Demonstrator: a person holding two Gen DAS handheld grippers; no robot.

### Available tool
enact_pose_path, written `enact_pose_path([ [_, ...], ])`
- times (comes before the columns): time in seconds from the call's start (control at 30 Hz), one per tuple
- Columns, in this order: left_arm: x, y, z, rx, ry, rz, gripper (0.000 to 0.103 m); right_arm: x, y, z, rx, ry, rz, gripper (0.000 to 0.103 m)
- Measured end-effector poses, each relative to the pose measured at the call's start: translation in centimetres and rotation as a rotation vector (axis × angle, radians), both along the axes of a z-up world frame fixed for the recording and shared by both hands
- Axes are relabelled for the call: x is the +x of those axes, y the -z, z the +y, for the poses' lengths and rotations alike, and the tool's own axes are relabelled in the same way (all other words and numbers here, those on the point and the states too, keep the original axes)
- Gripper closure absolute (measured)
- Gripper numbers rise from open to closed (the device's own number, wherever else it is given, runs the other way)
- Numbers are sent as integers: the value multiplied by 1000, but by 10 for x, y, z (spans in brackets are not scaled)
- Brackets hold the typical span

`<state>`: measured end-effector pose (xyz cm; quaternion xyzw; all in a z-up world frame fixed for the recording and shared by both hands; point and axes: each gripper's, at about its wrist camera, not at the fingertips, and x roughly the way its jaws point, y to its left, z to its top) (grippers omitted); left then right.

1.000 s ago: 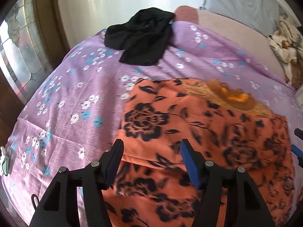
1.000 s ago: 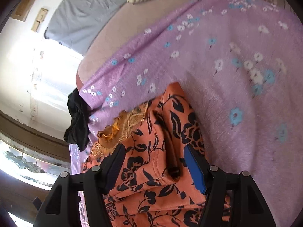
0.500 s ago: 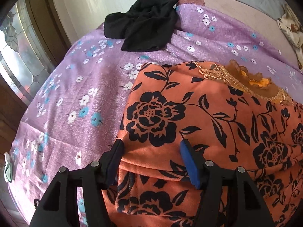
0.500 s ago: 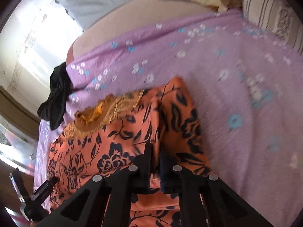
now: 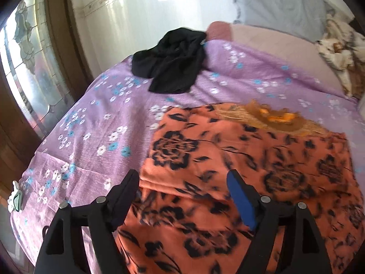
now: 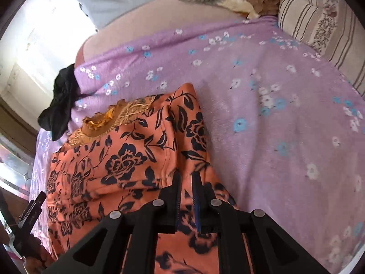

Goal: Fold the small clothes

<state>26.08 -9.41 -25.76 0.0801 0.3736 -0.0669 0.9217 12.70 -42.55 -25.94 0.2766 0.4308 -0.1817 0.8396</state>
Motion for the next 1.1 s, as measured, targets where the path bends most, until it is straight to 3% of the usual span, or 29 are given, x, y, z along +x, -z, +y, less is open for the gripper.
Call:
enact_pose_path([
  [0.13,-37,-6,-6,-21,61,21,16,-24,-9,20,-47,-39,2,91],
  [0.37,-89,5,-2,4,118,110,16,-64,5,56,38,-111,34,91],
  [0.57,-107,45,11,83,59,246,16,-86,36,73,98,-127,147,86],
  [0.63,-106,62,13,105,41,306,15,-93,40,75,96,-128,131,86],
  [0.7,-109,58,19,90,16,282,9,-99,36,81,74,-148,149,85],
  [0.77,-110,53,19,102,14,313,9,-106,33,85,72,-165,153,81],
  [0.93,-130,11,21,64,22,226,9,-136,11,92,104,-172,92,81],
  [1.0,-140,-11,21,43,29,172,9,-149,-13,93,77,-168,12,81],
  [1.1,-160,-60,22,13,39,26,9,-172,-65,98,-20,-169,-147,81],
])
